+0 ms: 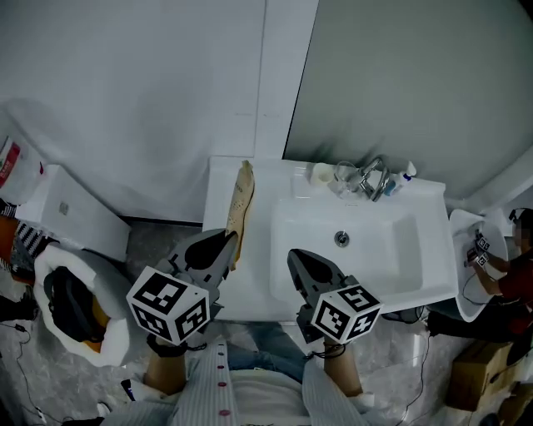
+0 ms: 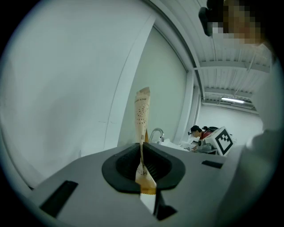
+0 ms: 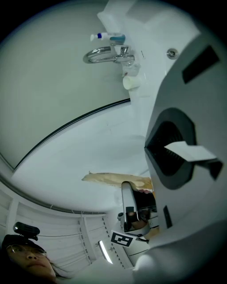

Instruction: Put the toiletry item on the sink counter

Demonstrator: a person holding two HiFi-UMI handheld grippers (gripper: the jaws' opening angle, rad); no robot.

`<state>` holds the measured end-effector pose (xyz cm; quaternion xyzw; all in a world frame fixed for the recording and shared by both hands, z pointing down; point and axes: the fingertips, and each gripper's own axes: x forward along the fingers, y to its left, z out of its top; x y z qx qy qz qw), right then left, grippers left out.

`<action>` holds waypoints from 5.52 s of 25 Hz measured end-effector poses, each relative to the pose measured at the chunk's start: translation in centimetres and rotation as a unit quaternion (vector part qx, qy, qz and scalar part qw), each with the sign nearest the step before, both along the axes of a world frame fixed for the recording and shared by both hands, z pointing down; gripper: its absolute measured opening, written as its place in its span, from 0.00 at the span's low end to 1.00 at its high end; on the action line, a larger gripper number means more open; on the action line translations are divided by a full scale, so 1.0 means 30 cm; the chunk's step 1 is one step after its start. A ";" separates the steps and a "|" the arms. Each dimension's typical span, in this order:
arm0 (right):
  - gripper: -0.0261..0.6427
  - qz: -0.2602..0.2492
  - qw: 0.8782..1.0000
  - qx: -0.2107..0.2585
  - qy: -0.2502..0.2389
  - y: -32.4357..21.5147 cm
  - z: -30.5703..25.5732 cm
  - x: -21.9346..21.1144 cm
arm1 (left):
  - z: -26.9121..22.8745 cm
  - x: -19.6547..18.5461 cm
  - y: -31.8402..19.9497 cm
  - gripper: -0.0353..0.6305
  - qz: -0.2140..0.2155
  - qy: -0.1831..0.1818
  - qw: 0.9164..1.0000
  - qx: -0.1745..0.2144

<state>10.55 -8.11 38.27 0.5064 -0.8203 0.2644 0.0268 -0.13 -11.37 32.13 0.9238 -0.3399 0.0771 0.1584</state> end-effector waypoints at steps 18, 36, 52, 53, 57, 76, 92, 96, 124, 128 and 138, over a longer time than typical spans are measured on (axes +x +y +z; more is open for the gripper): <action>0.05 -0.090 0.996 -0.025 0.008 -0.241 0.048 0.074 | 0.095 0.111 -0.234 0.10 -0.040 -0.042 0.998 -0.018; 0.05 -0.085 0.996 -0.036 0.012 -0.346 0.064 0.046 | 0.146 0.110 -0.377 0.10 -0.005 -0.093 0.996 -0.012; 0.05 -0.108 0.991 -0.082 0.014 -0.405 0.164 0.044 | 0.306 0.140 -0.562 0.10 0.028 -0.220 0.974 0.039; 0.05 -0.108 0.991 -0.084 0.013 -0.409 0.170 0.047 | 0.322 0.145 -0.572 0.10 0.030 -0.232 0.971 0.044; 0.05 -0.108 0.990 -0.094 0.010 -0.416 0.196 0.054 | 0.370 0.157 -0.603 0.10 0.041 -0.264 0.962 0.061; 0.05 -0.101 0.983 -0.156 -0.001 -0.440 0.336 0.068 | 0.669 0.258 -0.750 0.10 0.140 -0.410 0.892 0.128; 0.05 -0.109 0.977 -0.182 0.001 -0.461 0.409 0.066 | 0.909 0.282 -0.783 0.10 0.218 -0.475 0.845 0.114; 0.05 -0.104 0.977 -0.185 0.000 -0.464 0.419 0.072 | 0.944 0.285 -0.779 0.10 0.230 -0.477 0.842 0.106; 0.05 -0.107 0.974 -0.199 -0.002 -0.468 0.450 0.041 | 0.970 0.310 -0.768 0.33 0.251 -0.452 0.851 0.088; 0.05 -0.110 0.974 -0.198 0.001 -0.466 0.447 0.039 | 0.953 0.313 -0.768 0.34 0.249 -0.446 0.855 0.086; 0.05 -0.102 0.978 -0.181 0.009 -0.458 0.404 0.048 | 0.852 0.306 -0.755 0.34 0.226 -0.428 0.871 0.085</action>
